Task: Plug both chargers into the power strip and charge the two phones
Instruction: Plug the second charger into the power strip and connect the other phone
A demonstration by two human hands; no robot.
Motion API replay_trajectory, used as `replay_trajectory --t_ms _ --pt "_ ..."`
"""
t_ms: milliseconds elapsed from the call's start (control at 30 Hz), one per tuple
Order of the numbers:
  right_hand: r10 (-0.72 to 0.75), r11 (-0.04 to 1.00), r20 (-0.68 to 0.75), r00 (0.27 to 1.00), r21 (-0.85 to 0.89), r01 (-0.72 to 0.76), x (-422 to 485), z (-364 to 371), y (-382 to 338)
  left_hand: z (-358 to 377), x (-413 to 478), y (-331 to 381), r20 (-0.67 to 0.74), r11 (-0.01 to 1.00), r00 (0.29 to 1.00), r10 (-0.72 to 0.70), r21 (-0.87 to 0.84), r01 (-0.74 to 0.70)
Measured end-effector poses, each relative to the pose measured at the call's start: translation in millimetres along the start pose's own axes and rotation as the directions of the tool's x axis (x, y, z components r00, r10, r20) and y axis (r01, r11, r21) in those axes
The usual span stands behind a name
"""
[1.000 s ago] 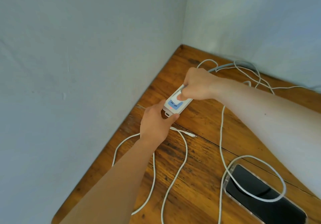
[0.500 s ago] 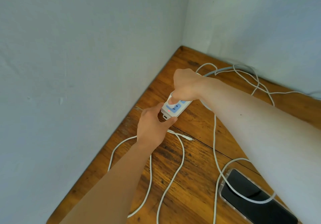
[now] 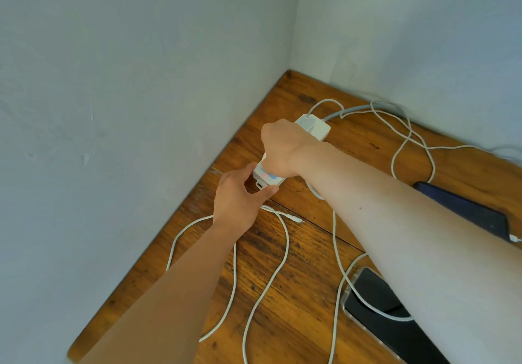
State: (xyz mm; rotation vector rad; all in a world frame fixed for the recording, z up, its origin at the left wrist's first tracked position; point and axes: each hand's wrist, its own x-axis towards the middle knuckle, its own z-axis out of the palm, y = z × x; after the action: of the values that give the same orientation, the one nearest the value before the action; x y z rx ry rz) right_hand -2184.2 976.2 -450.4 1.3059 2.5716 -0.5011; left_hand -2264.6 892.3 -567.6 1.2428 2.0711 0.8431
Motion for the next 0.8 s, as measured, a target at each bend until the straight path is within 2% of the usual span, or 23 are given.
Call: replay_trajectory --t_ms 267,533,667,800 --pt "-0.022 0.999 -0.038 0.999 0.037 0.024 2 2 4 -1 0 0 -0.003 1.0 1.0 -0.01 -0.002 0.01" --pt "0.036 0.972 0.004 0.999 0.232 -0.036 7 -1 17 -1 1 1 -0.001 0.999 0.999 -0.049 -0.011 0.048" --pt "0.012 0.979 -0.024 1.0 0.205 -0.007 5 0 16 -3 1 1 0.005 0.999 0.999 -0.047 -0.019 0.047" --pt "-0.027 0.994 -0.061 0.998 0.108 0.033 5 13 12 -3 1 -1 0.019 1.0 1.0 -0.008 -0.015 0.008"
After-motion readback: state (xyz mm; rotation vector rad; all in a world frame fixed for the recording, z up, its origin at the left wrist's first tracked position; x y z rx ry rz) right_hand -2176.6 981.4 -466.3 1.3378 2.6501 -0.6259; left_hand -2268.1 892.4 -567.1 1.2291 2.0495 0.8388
